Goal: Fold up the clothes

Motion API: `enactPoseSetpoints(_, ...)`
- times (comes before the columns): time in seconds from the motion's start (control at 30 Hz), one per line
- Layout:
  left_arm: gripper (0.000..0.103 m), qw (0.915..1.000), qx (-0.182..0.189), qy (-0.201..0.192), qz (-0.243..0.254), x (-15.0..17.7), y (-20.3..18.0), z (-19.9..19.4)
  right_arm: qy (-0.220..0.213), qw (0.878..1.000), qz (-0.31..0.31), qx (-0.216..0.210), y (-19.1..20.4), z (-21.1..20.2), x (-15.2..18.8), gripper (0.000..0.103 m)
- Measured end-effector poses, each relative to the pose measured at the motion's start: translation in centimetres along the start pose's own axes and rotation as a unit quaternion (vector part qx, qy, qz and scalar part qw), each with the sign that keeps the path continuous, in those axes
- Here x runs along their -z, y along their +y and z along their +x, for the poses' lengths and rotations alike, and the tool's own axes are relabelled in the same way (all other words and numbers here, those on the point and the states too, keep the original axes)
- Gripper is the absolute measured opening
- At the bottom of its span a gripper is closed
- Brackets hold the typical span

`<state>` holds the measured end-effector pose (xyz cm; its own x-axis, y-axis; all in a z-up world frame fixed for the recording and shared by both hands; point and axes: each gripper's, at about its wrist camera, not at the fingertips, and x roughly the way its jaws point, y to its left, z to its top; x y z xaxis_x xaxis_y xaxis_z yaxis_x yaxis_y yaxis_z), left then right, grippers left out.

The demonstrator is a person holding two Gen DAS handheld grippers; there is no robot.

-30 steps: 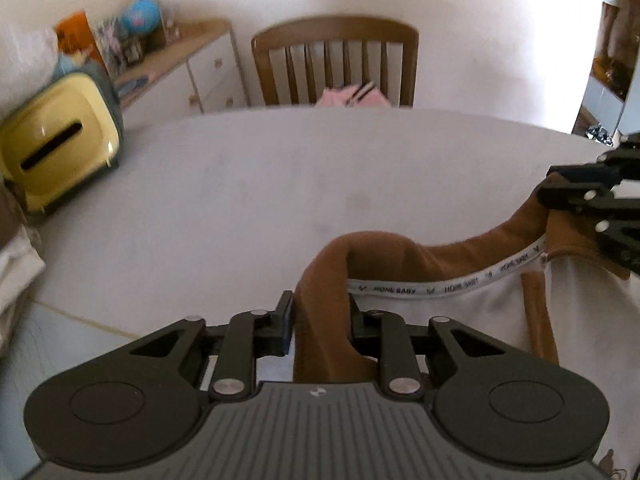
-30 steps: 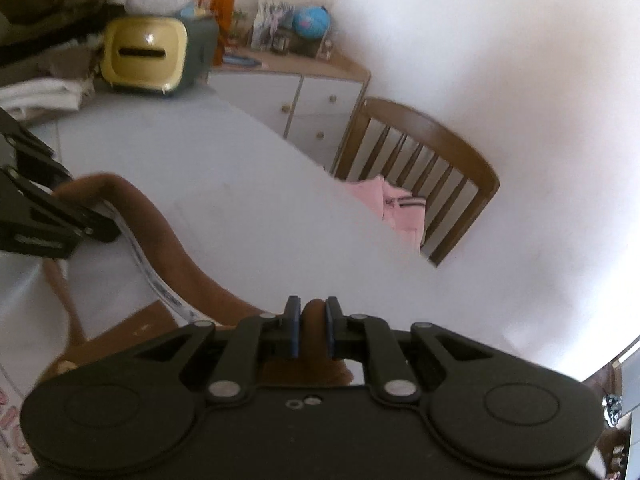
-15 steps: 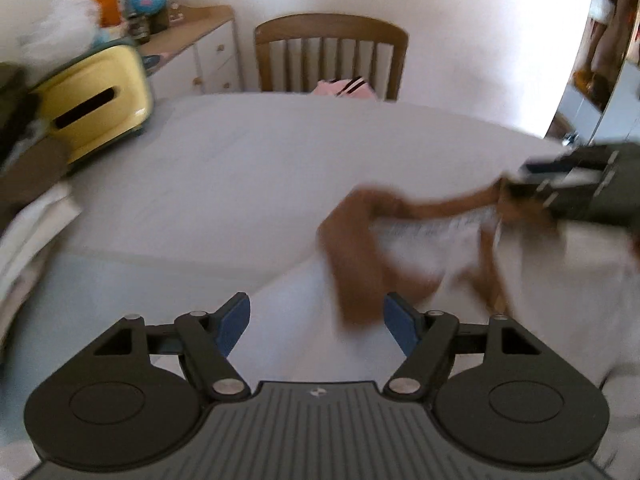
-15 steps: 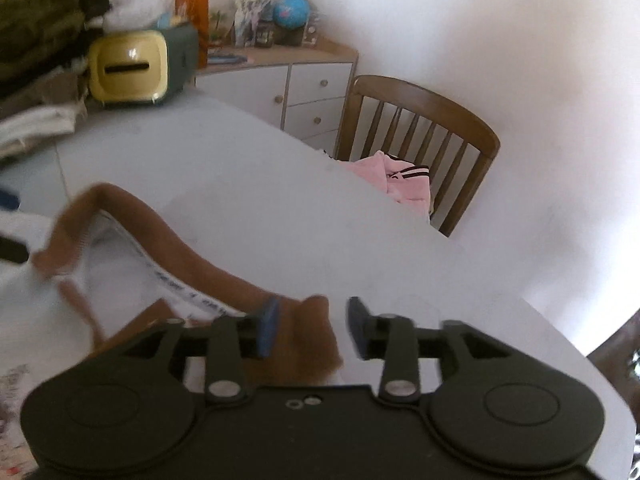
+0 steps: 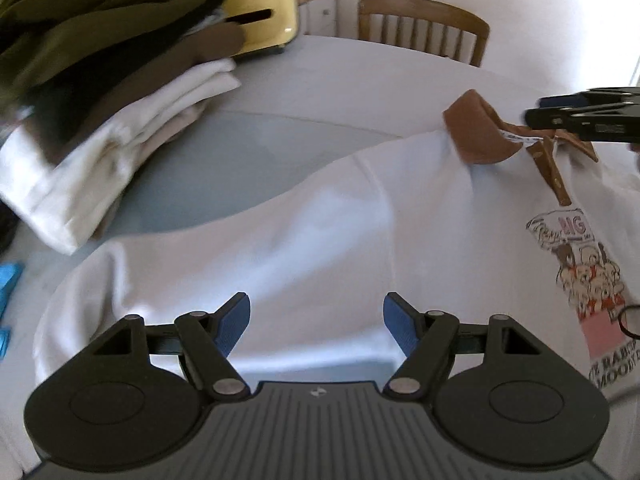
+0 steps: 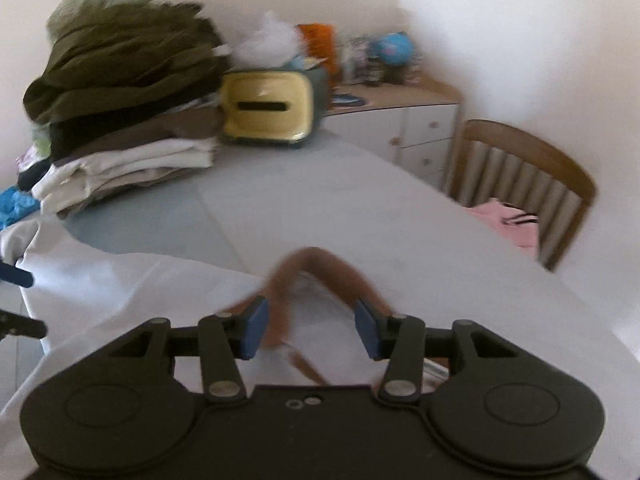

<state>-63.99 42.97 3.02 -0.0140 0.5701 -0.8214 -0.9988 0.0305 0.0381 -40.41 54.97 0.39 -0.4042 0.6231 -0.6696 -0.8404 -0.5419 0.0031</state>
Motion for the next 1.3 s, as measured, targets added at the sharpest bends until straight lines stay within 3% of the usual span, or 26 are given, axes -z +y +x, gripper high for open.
enactPoseSetpoints(0.17, 0.073, 0.9982, -0.041, 0.004, -0.044, 3.0, 3.4, -1.7, 0.047, 0.999, 0.007, 0.022, 0.9, 3.5, -0.4, 0.103)
enactPoseSetpoints(0.4, 0.073, 0.9896, -0.115, 0.006, -0.086, 6.6, 8.9, -4.4, 0.068, 0.995, -0.002, 0.069, 0.3, 5.3, -0.2, 0.103)
enactPoseSetpoints(0.6, 0.073, 0.9850, -0.157, 0.014, -0.070, 8.5, 12.3, -5.0, 0.079, 0.993, 0.002, 0.092, 1.0, 4.3, -0.1, 0.103)
enactPoseSetpoints(0.8, 0.073, 0.9894, -0.144, 0.004, 0.015, 9.2, 13.4, -3.8, 0.089, 0.992, 0.011, 0.084, 4.3, -0.6, 1.2, 0.103)
enactPoseSetpoints(0.97, 0.073, 0.9887, -0.108, -0.014, 0.103, 9.3, 14.3, -2.9, 0.125, 0.988, 0.040, 0.080, 9.4, -3.6, 3.5, 0.103)
enactPoseSetpoints(1.1, 0.073, 0.9867, -0.070, -0.027, 0.144, 9.1, 15.8, -2.7, 0.143, 0.984, 0.072, 0.080, 14.0, -5.0, 5.5, 0.103)
enactPoseSetpoints(1.17, 0.073, 0.9818, -0.044, -0.032, 0.182, 9.0, 16.4, -2.4, 0.151, 0.981, 0.085, 0.088, 16.2, -5.4, 6.4, 0.103)
enactPoseSetpoints(1.3, 0.073, 0.9616, -0.018, -0.052, 0.269, 8.9, 16.5, -2.3, 0.174, 0.973, 0.101, 0.110, 19.2, -5.4, 7.8, 0.103)
